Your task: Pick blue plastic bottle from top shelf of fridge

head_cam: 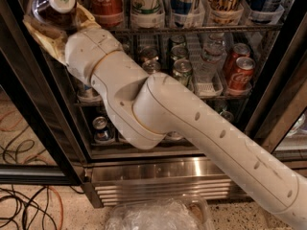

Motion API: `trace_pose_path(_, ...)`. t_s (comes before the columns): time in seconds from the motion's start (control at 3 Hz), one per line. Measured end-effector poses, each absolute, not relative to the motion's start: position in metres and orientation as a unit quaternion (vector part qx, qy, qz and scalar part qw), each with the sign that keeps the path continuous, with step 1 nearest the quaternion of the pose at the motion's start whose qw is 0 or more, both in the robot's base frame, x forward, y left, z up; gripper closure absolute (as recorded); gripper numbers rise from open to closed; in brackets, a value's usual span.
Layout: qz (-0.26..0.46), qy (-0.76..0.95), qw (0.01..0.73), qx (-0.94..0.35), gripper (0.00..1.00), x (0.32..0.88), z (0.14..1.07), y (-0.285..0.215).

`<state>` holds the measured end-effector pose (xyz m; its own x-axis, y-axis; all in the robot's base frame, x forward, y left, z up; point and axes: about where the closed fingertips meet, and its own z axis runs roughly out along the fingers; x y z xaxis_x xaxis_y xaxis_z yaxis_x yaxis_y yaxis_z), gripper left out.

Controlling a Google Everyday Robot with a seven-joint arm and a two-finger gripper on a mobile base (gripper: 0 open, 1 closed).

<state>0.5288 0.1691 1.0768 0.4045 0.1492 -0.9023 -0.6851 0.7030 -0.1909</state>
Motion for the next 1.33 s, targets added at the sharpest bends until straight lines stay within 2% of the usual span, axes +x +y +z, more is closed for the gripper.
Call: trace_pose_path(1.33,0.261,0.515,0.754,-0.312,1.00,0.494,1.047,0.128)
